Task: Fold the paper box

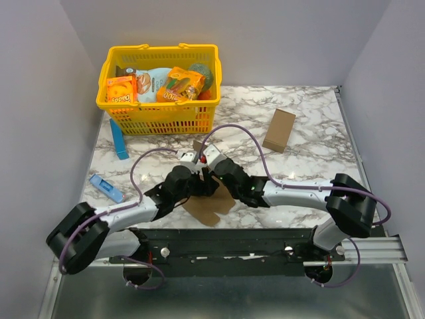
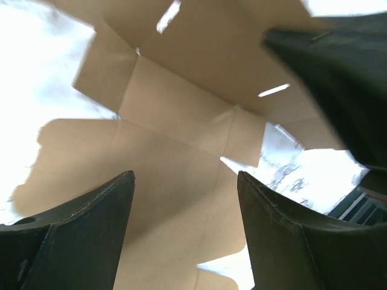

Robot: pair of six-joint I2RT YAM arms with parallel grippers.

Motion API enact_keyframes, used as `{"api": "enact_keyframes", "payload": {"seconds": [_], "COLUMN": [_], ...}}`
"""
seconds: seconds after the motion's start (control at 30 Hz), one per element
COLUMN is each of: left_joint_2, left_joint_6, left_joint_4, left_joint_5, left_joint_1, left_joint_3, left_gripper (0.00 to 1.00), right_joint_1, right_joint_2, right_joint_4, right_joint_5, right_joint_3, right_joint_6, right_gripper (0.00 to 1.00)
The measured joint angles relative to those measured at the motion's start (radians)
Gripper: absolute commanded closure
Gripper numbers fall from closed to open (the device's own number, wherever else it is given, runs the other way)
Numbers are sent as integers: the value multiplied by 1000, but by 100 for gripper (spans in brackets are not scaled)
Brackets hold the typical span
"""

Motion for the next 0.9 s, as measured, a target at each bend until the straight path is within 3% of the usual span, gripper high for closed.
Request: {"api": "enact_keyframes", "payload": {"seconds": [0.3, 0.47, 0.7, 0.9], "left_joint_2": [-266, -235, -98, -58], "left_joint_6": [16, -9, -17, 40], "left_joint_4": [-248, -303, -270, -243], "left_joint_5": [-94, -89, -44, -14], "left_joint_1": [105, 187, 211, 230], "left_joint_3": [34, 138, 293, 292], "left_gripper": [6, 1, 4, 1], "right_joint_1": [0, 0, 0, -5], "right_joint_2": [-3, -4, -7, -16], "right_joint_4": [56, 106, 130, 153], "right_joint_5": [25, 30, 23, 19], "right_joint_3": [-52, -114, -158, -158], "right_joint_6": [-99, -185, -274, -317], "right_gripper": [99, 99, 99, 99]}}
